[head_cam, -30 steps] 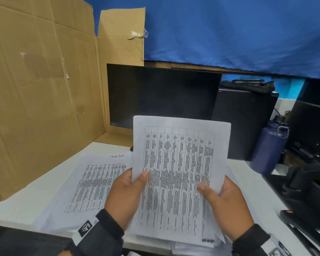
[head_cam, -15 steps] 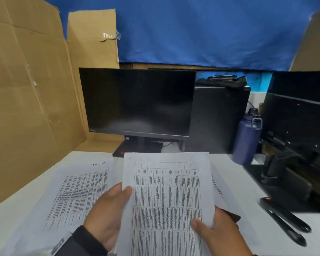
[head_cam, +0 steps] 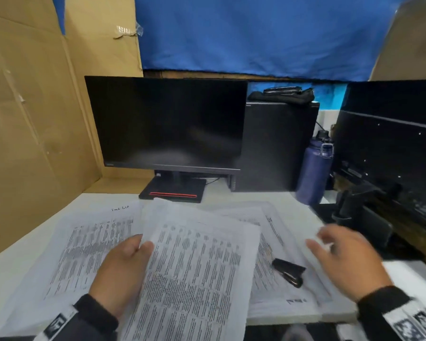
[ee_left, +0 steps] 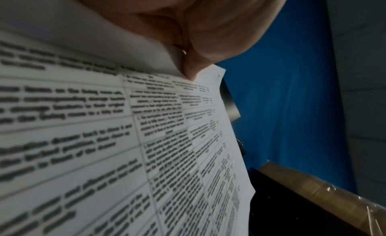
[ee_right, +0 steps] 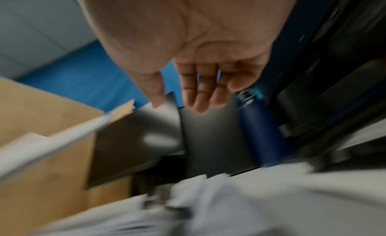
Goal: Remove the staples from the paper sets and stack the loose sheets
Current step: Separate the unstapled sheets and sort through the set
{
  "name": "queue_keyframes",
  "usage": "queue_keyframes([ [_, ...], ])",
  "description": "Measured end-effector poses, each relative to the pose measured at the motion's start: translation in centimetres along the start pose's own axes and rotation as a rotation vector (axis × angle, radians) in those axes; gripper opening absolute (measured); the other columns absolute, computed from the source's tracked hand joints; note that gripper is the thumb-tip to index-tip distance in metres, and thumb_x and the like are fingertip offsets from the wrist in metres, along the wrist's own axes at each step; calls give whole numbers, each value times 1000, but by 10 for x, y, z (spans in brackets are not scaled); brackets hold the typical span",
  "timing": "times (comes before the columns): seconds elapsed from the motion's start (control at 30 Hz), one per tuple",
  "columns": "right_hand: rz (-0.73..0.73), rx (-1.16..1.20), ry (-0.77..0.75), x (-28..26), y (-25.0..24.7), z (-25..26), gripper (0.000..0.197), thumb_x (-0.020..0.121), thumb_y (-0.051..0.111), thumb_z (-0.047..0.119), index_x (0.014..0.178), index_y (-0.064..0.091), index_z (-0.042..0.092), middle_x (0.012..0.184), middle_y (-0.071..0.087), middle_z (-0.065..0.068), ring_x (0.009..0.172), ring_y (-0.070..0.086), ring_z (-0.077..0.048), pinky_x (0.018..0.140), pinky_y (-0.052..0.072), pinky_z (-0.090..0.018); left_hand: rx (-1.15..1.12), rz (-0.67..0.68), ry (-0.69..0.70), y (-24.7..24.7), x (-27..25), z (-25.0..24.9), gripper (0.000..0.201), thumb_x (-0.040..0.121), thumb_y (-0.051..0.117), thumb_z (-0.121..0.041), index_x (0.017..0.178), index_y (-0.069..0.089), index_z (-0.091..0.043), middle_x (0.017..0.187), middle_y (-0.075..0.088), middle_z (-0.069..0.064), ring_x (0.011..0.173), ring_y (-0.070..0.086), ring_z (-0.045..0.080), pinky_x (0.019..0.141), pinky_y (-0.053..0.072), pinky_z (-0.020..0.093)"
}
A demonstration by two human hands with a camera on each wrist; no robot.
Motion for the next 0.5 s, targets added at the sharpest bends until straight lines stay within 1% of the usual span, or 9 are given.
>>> queue_keyframes([
  [0.03, -44, -187, 80, 10, -4, -27, 36, 84, 57, 64, 108, 59, 37, 109, 65, 7, 99, 57, -19, 89, 51, -42, 27, 24, -1, 2, -1, -1, 34, 105, 47, -30, 85, 71, -16, 85, 75, 14, 88, 70, 42, 85, 57, 58],
  [0.07, -19, -327, 190, 17, -2, -57, 48, 83, 54, 68, 116, 55, 34, 117, 62, 1, 106, 55, -25, 92, 49, -44, 38, 33, 7, 3, -1, -1, 35, 105, 48, -30, 84, 71, -16, 83, 74, 16, 87, 69, 44, 84, 57, 58],
  [0.13, 123, -436, 411, 21, 15, -119, 71, 73, 41, 81, 120, 53, 29, 122, 59, -6, 111, 56, -31, 96, 47, -47, 64, 50, 25, 5, -2, -1, 34, 105, 50, -30, 82, 70, -18, 82, 73, 17, 83, 70, 44, 79, 59, 55],
  [0.2, 256, -446, 456, 18, 38, -153, 76, 65, 34, 83, 107, 61, 26, 102, 65, -4, 96, 63, -28, 92, 50, -46, 94, 65, 51, 7, -1, 1, 33, 105, 50, -29, 81, 70, -20, 81, 72, 18, 76, 68, 40, 72, 57, 50],
  [0.27, 285, -409, 428, 20, 55, -173, 57, 70, 40, 74, 93, 62, 27, 85, 65, 1, 82, 64, -24, 86, 53, -45, 133, 86, 94, 11, -3, -2, 35, 106, 49, -28, 77, 65, -18, 71, 67, 11, 67, 61, 35, 65, 52, 46],
  [0.33, 291, -303, 435, 20, 54, -166, 41, 75, 51, 63, 90, 61, 26, 79, 67, 1, 77, 66, -23, 85, 54, -45, 152, 110, 116, 16, -7, -4, 36, 106, 49, -28, 74, 61, -19, 60, 53, 0, 58, 49, 21, 59, 41, 34],
  [0.4, 217, -66, 414, 18, 35, -131, 33, 83, 59, 56, 92, 65, 25, 78, 71, -3, 76, 67, -26, 85, 55, -50, 176, 133, 148, 19, -11, -5, 34, 107, 48, -29, 79, 63, -20, 62, 51, -2, 59, 46, 13, 58, 38, 30],
  [0.47, 102, 324, 395, 14, 18, -96, 27, 93, 60, 49, 95, 67, 22, 83, 73, -8, 83, 69, -31, 87, 55, -54, 238, 161, 210, 23, -15, -11, 32, 107, 46, -32, 83, 64, -21, 64, 52, -2, 58, 45, 9, 55, 37, 24],
  [0.5, 65, 574, 409, 11, 11, -74, 28, 96, 60, 47, 98, 69, 21, 86, 75, -9, 86, 69, -32, 87, 55, -52, 263, 164, 235, 23, -19, -14, 32, 107, 45, -33, 83, 63, -22, 63, 50, -2, 56, 43, 7, 53, 36, 20],
])
Point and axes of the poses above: each hand's wrist, its own x-axis towards the middle knuckle, its own y-axis out of the palm, z = x × y, the point moved 8 cm from there along x, towards the middle knuckle
